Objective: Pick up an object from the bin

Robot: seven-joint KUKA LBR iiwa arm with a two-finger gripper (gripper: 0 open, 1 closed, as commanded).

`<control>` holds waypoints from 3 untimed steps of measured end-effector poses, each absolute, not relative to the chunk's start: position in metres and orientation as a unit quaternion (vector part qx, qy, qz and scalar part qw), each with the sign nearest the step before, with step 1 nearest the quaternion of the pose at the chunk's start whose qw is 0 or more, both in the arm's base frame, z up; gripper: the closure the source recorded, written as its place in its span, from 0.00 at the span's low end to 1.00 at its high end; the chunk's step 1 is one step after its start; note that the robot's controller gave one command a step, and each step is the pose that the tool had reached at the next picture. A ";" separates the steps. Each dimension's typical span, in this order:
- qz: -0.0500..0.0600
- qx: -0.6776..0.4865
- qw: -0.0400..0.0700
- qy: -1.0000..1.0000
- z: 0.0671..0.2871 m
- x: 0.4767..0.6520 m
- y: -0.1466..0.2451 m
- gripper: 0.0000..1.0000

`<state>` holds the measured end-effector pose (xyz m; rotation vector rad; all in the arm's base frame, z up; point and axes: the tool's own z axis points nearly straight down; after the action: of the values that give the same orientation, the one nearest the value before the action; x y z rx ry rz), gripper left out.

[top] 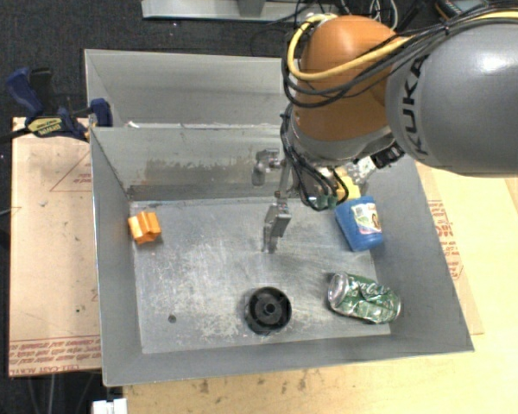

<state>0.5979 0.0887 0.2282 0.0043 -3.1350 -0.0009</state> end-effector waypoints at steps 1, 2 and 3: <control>-0.001 0.001 -0.001 -1.000 0.233 0.599 0.088 0.00; -0.001 -0.020 -0.004 -1.000 0.188 0.586 0.072 0.00; 0.000 0.001 0.004 -1.000 0.160 0.576 0.042 0.00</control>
Offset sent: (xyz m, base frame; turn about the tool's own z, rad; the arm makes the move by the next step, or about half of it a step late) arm -0.0253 -0.0328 -0.0819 0.0798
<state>0.5765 0.0418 0.1604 0.0045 -3.1345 -0.0011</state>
